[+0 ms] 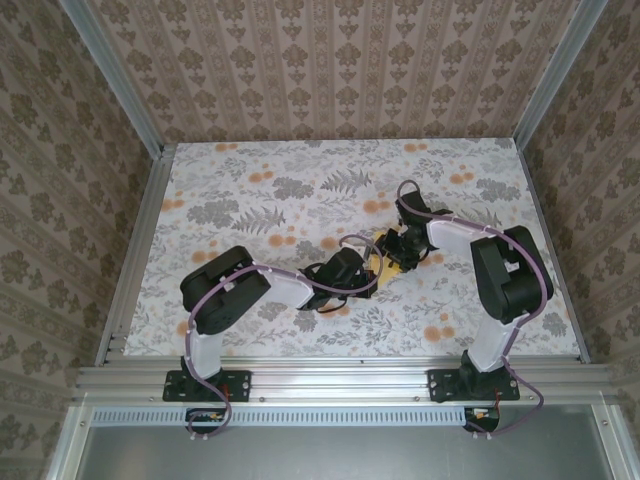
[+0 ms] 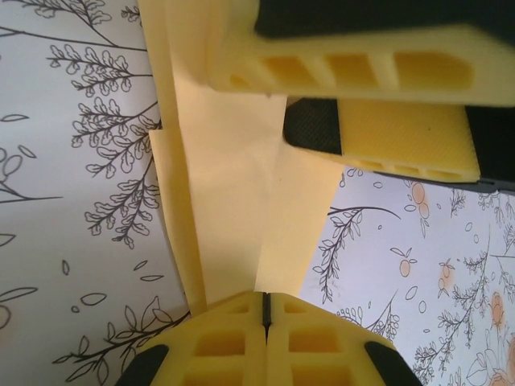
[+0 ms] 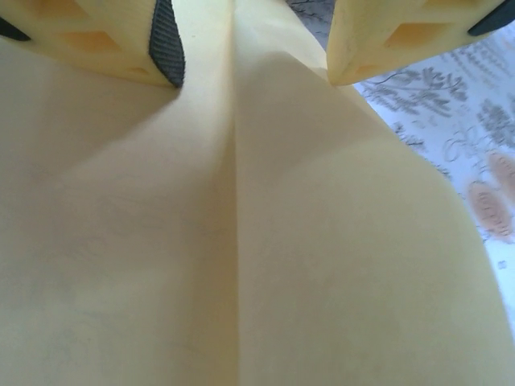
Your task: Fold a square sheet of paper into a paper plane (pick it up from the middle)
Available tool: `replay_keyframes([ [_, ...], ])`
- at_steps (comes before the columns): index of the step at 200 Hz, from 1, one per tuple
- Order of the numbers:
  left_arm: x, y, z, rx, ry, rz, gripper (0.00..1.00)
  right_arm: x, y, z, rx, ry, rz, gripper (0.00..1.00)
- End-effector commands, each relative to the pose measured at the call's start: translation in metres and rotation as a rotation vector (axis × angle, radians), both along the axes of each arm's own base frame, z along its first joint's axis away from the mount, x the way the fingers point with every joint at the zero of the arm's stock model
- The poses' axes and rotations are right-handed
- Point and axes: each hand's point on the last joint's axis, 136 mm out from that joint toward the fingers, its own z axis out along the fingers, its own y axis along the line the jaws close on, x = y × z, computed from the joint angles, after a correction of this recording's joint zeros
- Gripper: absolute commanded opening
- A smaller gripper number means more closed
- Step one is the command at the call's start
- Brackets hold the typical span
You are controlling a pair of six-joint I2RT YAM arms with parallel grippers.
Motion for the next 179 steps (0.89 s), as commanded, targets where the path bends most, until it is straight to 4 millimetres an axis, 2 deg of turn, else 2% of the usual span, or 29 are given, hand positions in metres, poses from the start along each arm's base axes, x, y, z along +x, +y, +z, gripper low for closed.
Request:
replay_keyframes([
  [1, -0.019, 0.029, -0.042, 0.165, 0.105, 0.014, 0.00, 0.016, 0.012, 0.041, 0.113, -0.160, 0.087, 0.56],
  [18, -0.020, 0.028, -0.043, 0.166, 0.112, 0.011, 0.00, 0.017, 0.017, 0.067, 0.163, -0.263, 0.141, 0.56],
  [46, -0.021, 0.029, -0.045, 0.166, 0.123, 0.011, 0.00, 0.004, 0.017, 0.073, 0.188, -0.350, 0.181, 0.47],
  [71, -0.021, 0.030, -0.044, 0.158, 0.124, 0.011, 0.00, -0.008, 0.024, 0.057, 0.241, -0.324, 0.196, 0.27],
  [92, -0.021, 0.030, -0.044, 0.158, 0.125, 0.013, 0.00, -0.013, 0.024, 0.036, 0.250, -0.276, 0.192, 0.16],
  [132, -0.021, 0.033, -0.044, 0.154, 0.134, 0.022, 0.00, -0.013, 0.025, 0.010, 0.259, -0.228, 0.193, 0.11],
  [179, -0.021, 0.036, -0.041, 0.144, 0.139, 0.019, 0.00, -0.006, 0.022, -0.010, 0.281, -0.196, 0.175, 0.11],
])
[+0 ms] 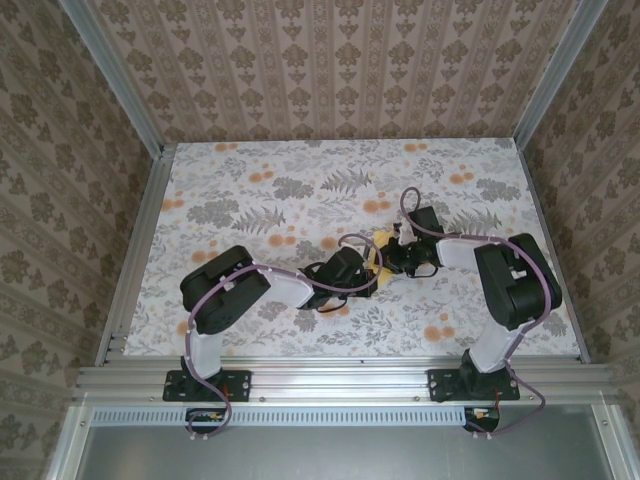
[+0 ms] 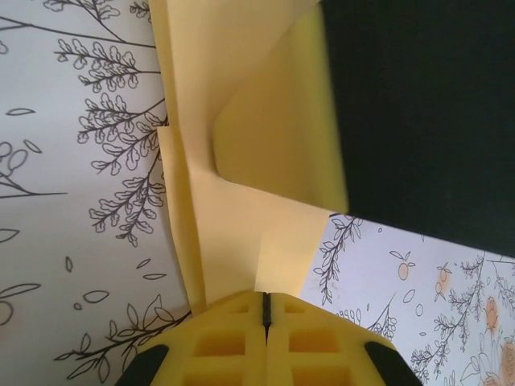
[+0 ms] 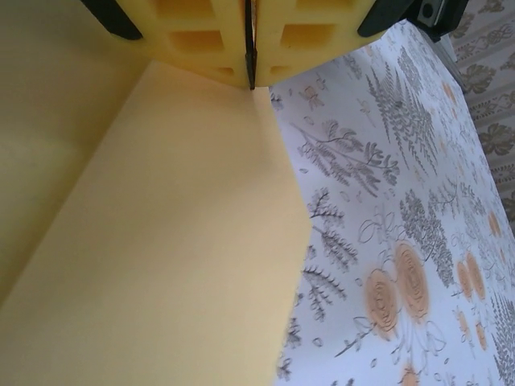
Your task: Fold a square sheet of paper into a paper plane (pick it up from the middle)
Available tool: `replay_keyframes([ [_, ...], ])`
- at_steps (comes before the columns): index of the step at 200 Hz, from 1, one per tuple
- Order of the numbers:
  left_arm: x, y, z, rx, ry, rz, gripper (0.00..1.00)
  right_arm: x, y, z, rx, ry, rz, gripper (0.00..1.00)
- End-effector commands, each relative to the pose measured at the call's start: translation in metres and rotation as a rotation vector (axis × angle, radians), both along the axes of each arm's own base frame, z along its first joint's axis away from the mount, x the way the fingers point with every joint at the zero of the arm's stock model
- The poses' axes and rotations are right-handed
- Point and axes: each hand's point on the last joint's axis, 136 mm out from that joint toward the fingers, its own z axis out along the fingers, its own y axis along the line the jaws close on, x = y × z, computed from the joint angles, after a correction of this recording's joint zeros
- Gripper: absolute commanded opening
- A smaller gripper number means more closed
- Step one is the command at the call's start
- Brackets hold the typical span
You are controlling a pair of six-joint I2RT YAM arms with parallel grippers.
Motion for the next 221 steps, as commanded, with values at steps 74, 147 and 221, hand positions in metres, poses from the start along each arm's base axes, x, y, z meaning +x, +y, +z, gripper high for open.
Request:
replay_keyframes([
  [74, -0.021, 0.047, -0.002, 0.048, 0.076, 0.002, 0.03, -0.004, -0.001, -0.027, 0.022, 0.070, -0.009, 0.10],
  [147, -0.004, 0.075, 0.045, -0.027, -0.011, 0.106, 0.14, -0.042, 0.039, -0.029, 0.034, 0.118, -0.014, 0.10],
  [221, -0.009, 0.049, 0.028, -0.120, 0.053, 0.068, 0.08, -0.041, 0.053, -0.030, 0.068, 0.138, -0.071, 0.11],
])
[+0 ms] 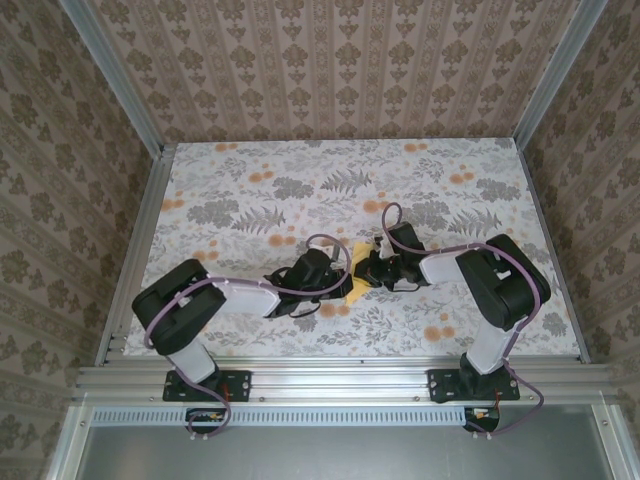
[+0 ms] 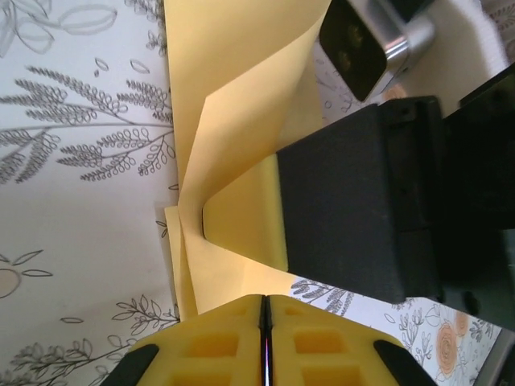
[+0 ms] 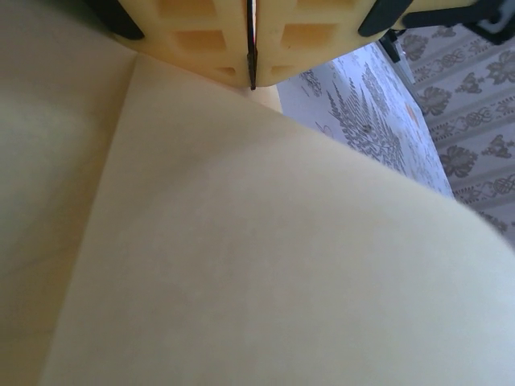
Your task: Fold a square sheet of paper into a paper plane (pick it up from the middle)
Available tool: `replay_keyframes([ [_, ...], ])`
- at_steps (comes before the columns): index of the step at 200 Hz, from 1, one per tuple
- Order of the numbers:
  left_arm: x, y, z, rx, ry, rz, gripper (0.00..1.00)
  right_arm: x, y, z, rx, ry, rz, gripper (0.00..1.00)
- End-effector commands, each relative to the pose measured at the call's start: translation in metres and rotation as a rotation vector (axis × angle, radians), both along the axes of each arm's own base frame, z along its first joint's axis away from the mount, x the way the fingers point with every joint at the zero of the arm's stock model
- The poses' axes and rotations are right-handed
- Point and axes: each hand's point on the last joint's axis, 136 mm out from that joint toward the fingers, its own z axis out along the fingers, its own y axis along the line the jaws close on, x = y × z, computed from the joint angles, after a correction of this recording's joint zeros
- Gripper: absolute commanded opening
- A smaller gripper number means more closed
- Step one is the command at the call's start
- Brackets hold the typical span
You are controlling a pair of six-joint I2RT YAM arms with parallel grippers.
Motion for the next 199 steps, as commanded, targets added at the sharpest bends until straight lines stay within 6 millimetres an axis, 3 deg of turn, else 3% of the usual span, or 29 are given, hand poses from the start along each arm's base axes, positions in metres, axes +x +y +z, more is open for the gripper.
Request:
replay_keyframes([
  [1, -0.002, -0.014, 0.001, -0.058, 0.015, -0.019, 0.08, -0.011, -0.009, -0.025, -0.050, 0.095, -0.061, 0.11],
  [43, 0.000, -0.016, -0.014, -0.022, 0.032, -0.017, 0.03, -0.013, -0.008, -0.029, -0.040, 0.113, -0.061, 0.11],
  [101, -0.013, 0.008, -0.045, 0.180, 0.062, -0.004, 0.00, -0.007, -0.012, -0.028, -0.049, 0.100, -0.057, 0.11],
  [149, -0.033, 0.030, -0.063, 0.287, 0.133, -0.030, 0.00, 0.024, -0.027, -0.025, -0.051, 0.046, -0.067, 0.12],
  [199, -0.040, 0.042, -0.065, 0.360, 0.156, -0.055, 0.00, 0.059, -0.046, -0.026, -0.056, 0.002, -0.104, 0.12],
])
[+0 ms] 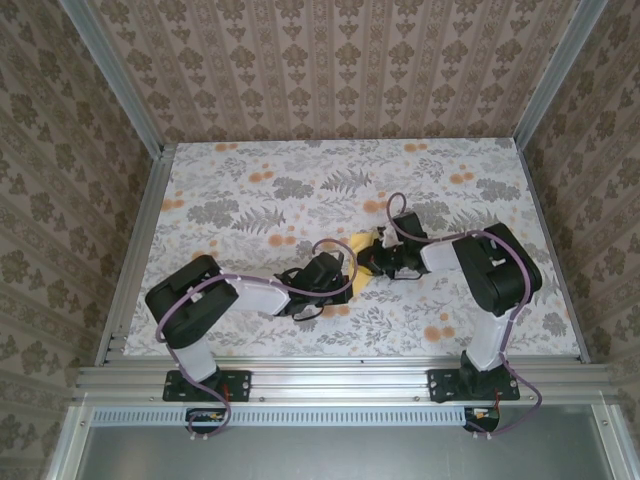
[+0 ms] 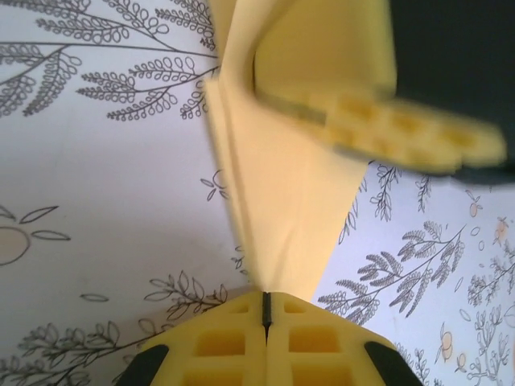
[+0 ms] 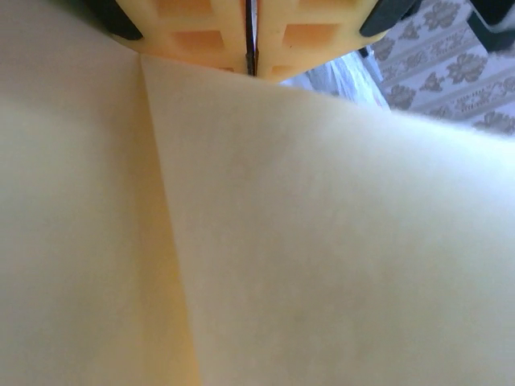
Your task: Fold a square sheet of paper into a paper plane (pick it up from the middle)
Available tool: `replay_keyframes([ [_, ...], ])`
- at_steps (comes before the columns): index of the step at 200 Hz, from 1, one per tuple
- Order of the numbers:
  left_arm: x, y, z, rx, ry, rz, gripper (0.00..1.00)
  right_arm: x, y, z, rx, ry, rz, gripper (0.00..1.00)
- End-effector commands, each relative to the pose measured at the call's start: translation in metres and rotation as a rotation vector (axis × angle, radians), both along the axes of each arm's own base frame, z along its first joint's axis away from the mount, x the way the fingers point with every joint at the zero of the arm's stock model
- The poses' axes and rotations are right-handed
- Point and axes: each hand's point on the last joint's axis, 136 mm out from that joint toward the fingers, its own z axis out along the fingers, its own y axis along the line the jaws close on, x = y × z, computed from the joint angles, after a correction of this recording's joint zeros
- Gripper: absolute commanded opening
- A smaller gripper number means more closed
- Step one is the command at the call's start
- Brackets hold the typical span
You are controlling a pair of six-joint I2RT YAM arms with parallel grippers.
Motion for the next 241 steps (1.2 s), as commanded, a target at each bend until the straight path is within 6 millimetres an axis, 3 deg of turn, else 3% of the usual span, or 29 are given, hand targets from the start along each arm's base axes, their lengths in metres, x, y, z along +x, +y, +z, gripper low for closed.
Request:
replay_keyframes([
  [1, -0.031, 0.037, -0.035, 0.206, 0.108, -0.051, 0.00, 0.018, -0.032, -0.028, -0.119, 0.015, -0.082, 0.12],
  [41, -0.023, 0.034, -0.021, 0.194, 0.072, -0.050, 0.00, 0.020, -0.032, -0.029, -0.119, 0.024, -0.078, 0.13],
  [87, 0.007, 0.010, 0.046, -0.004, -0.080, -0.006, 0.07, -0.008, -0.012, -0.025, -0.087, 0.059, -0.087, 0.13],
  [115, 0.015, -0.005, 0.065, -0.109, -0.110, 0.013, 0.10, -0.026, 0.004, -0.023, -0.084, 0.082, -0.112, 0.13],
  [161, 0.014, -0.014, 0.041, -0.100, -0.049, 0.016, 0.05, -0.036, 0.012, -0.021, -0.057, 0.105, -0.160, 0.13],
  [241, 0.012, 0.007, -0.003, 0.070, 0.018, 0.069, 0.00, -0.037, 0.015, -0.021, -0.046, 0.115, -0.148, 0.13],
])
